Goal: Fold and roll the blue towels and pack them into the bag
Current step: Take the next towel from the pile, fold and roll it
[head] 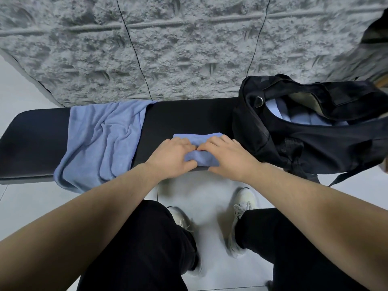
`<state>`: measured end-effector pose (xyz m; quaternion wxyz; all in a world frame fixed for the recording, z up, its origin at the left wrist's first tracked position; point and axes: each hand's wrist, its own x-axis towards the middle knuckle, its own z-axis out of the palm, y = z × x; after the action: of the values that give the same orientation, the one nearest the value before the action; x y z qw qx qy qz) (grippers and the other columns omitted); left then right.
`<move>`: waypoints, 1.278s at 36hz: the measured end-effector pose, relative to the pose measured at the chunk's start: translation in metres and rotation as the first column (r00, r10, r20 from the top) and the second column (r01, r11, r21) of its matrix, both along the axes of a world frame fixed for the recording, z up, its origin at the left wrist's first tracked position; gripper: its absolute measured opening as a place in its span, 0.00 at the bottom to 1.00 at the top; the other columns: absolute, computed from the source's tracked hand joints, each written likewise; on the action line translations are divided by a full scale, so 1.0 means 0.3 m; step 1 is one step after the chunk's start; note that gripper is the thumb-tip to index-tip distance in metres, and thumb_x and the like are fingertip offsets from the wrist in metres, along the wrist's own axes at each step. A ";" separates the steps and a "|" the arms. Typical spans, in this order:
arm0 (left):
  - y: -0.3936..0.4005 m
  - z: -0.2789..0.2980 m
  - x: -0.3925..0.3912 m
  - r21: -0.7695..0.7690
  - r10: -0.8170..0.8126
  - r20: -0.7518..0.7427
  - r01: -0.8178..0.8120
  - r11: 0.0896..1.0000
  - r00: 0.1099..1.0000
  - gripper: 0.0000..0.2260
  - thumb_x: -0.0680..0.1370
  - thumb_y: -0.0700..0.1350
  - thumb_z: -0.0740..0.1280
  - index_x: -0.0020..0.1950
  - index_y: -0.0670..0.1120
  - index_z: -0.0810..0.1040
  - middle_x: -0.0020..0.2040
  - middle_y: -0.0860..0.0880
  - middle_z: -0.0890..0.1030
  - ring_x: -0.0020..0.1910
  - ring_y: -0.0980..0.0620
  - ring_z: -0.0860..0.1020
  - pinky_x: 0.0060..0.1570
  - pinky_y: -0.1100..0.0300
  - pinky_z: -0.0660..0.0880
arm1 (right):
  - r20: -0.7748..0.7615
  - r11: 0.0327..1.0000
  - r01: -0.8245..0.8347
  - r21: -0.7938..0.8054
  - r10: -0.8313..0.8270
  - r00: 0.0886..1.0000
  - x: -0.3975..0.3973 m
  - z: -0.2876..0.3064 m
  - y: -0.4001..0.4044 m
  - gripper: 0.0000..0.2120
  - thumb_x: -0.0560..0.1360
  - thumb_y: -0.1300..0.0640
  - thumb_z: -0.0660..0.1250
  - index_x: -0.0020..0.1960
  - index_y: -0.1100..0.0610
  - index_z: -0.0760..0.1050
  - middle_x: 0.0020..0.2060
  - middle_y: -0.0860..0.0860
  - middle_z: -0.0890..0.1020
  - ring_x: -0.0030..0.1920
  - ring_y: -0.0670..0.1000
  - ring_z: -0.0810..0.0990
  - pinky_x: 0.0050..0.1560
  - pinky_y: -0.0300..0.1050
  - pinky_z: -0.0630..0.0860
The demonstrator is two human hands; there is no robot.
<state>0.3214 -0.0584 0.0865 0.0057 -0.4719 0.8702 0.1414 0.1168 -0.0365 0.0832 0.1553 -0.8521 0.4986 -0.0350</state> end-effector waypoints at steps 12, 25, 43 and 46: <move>0.015 -0.036 0.073 -0.149 -0.071 -0.097 0.056 0.987 0.993 0.24 0.70 0.53 0.73 0.64 0.51 0.73 0.57 0.53 0.73 0.52 0.51 0.69 0.51 0.57 0.65 | 0.199 0.979 0.107 0.172 -0.141 0.970 0.001 -0.054 -0.045 0.19 0.74 0.54 0.67 0.65 0.48 0.75 0.59 0.46 0.79 0.62 0.51 0.74 0.63 0.43 0.69; 0.004 0.006 0.016 -0.143 -0.091 -0.045 0.084 0.986 0.995 0.08 0.68 0.45 0.63 0.37 0.57 0.66 0.29 0.60 0.61 0.33 0.52 0.64 0.30 0.62 0.57 | 0.259 0.938 0.076 0.337 -0.170 0.951 -0.017 -0.019 -0.035 0.14 0.73 0.51 0.70 0.58 0.45 0.76 0.53 0.40 0.78 0.55 0.42 0.73 0.52 0.36 0.68; 0.001 -0.019 0.009 0.056 0.065 -0.006 -0.064 0.996 0.998 0.16 0.74 0.51 0.64 0.60 0.48 0.75 0.49 0.51 0.74 0.47 0.50 0.69 0.52 0.53 0.71 | -0.052 0.989 0.042 -0.139 -0.049 0.997 0.008 -0.039 0.008 0.18 0.74 0.55 0.66 0.63 0.51 0.69 0.55 0.47 0.73 0.55 0.53 0.69 0.47 0.48 0.62; 0.013 -0.025 0.028 -0.050 -0.005 0.013 0.006 0.999 1.000 0.20 0.72 0.51 0.65 0.63 0.50 0.73 0.48 0.54 0.71 0.44 0.52 0.67 0.46 0.57 0.67 | -0.047 0.995 0.033 -0.098 -0.038 0.998 0.012 -0.040 0.005 0.15 0.75 0.55 0.64 0.61 0.51 0.68 0.54 0.46 0.72 0.52 0.52 0.67 0.48 0.49 0.64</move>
<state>0.3297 -0.0545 0.0790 -0.0002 -0.4705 0.8747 0.1167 0.1203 -0.0350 0.0712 0.1007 -0.8502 0.5151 -0.0413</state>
